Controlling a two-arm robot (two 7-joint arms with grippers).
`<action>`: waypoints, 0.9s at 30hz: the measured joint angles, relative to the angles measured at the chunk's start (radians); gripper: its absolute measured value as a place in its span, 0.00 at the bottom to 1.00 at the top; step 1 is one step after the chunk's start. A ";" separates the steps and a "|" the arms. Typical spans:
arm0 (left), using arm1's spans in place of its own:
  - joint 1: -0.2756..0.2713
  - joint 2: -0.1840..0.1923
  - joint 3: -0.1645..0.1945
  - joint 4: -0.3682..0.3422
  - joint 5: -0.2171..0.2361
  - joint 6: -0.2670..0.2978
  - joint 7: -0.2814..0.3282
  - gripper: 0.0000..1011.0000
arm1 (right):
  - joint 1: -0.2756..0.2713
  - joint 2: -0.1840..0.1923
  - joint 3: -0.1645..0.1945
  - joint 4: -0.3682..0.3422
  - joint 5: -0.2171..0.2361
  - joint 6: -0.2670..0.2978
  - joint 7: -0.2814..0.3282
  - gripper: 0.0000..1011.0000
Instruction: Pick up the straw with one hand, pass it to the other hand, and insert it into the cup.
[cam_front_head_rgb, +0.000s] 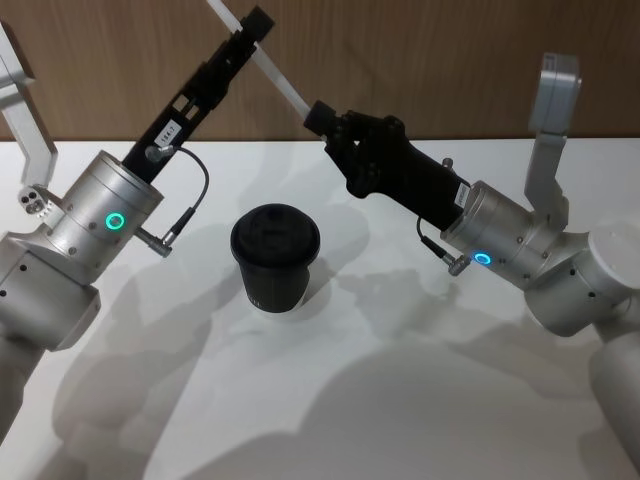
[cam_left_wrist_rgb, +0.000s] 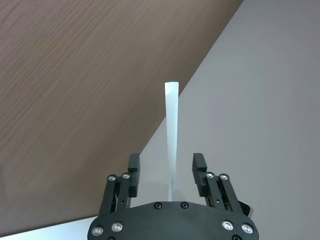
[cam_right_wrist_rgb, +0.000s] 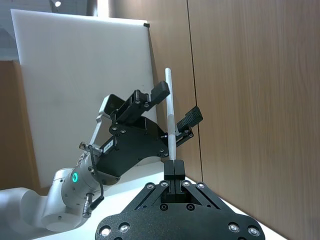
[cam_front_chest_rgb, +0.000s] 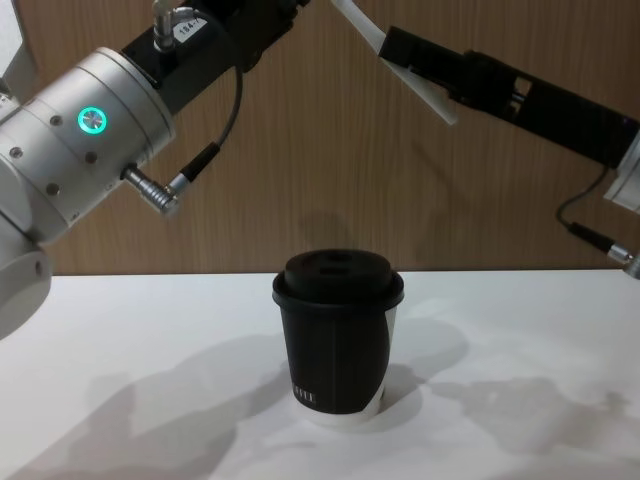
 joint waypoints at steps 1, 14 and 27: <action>-0.001 0.000 0.001 0.001 0.000 -0.001 -0.001 0.67 | 0.000 0.000 0.000 0.000 0.000 0.000 0.000 0.00; -0.008 0.006 0.009 0.007 -0.006 -0.014 -0.005 0.26 | 0.000 0.000 0.000 0.000 0.000 0.000 0.000 0.00; -0.005 0.021 0.014 0.003 -0.013 -0.023 -0.006 0.00 | 0.000 0.000 0.000 0.000 0.000 0.000 0.000 0.00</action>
